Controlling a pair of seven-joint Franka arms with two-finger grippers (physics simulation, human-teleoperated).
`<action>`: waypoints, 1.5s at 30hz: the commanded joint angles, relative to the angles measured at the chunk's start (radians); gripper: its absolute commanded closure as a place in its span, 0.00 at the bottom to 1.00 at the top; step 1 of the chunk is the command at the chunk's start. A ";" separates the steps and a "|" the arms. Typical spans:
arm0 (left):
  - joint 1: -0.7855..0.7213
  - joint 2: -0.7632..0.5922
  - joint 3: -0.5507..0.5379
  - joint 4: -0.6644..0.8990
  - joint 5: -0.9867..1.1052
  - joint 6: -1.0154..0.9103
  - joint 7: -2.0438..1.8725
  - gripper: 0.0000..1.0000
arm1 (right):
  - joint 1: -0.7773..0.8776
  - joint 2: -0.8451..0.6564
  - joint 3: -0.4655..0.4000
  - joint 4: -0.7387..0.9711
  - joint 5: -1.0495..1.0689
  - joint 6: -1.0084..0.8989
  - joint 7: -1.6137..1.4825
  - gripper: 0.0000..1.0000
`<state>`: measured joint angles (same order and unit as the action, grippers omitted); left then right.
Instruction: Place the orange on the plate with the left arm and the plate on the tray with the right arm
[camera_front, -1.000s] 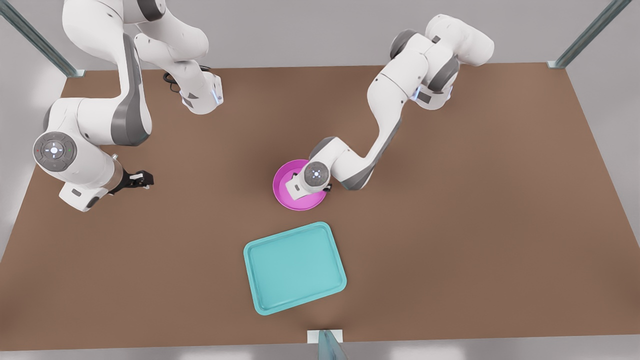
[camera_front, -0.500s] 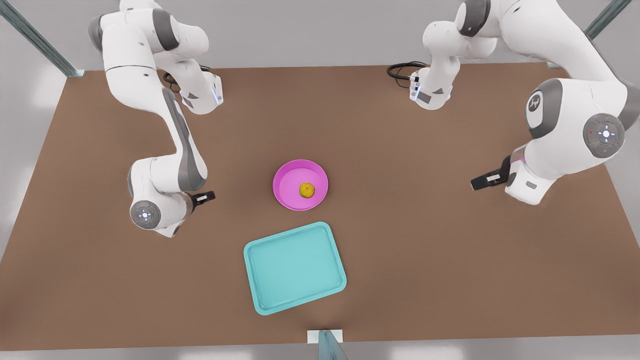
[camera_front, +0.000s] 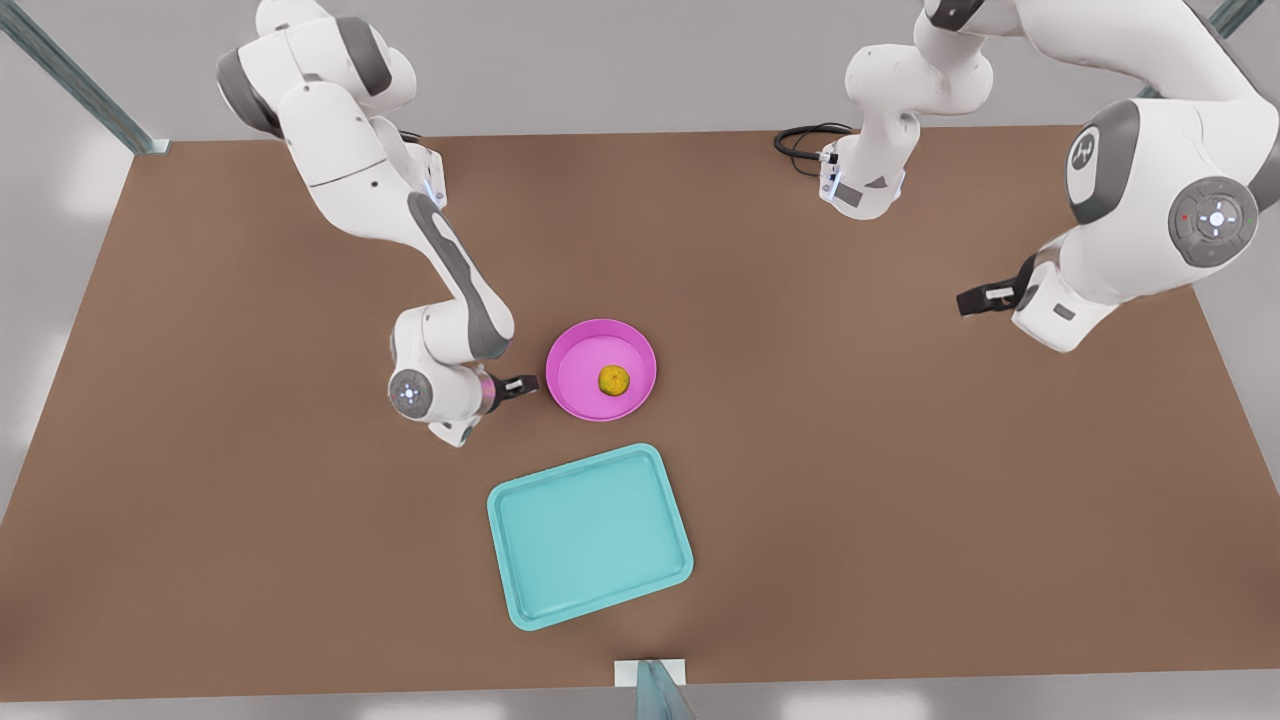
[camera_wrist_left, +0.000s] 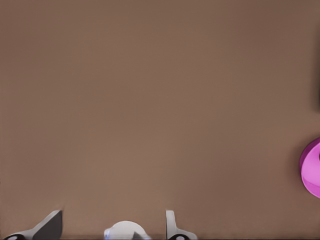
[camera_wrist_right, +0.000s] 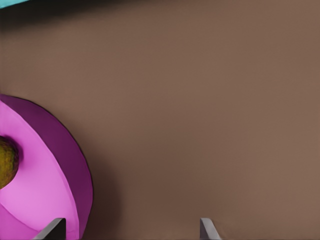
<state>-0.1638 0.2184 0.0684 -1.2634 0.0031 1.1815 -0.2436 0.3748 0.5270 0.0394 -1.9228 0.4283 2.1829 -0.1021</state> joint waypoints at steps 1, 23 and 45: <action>0.000 0.001 -0.001 0.003 0.002 -0.046 0.075 0.00 | 0.010 0.013 0.008 0.002 0.009 0.046 0.018 0.00; -0.034 0.042 -0.019 -0.004 0.003 0.032 -0.052 0.00 | 0.032 0.073 0.063 0.038 0.009 0.008 0.007 0.46; -0.039 0.177 -0.093 0.150 -0.005 0.056 -0.051 0.00 | -0.008 0.067 0.054 0.266 0.139 -0.112 0.001 0.79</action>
<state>-0.2023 0.3975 -0.0245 -1.1136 -0.0015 1.2135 -0.2797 0.3723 0.5959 0.0952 -1.6708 0.5357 2.0808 -0.1275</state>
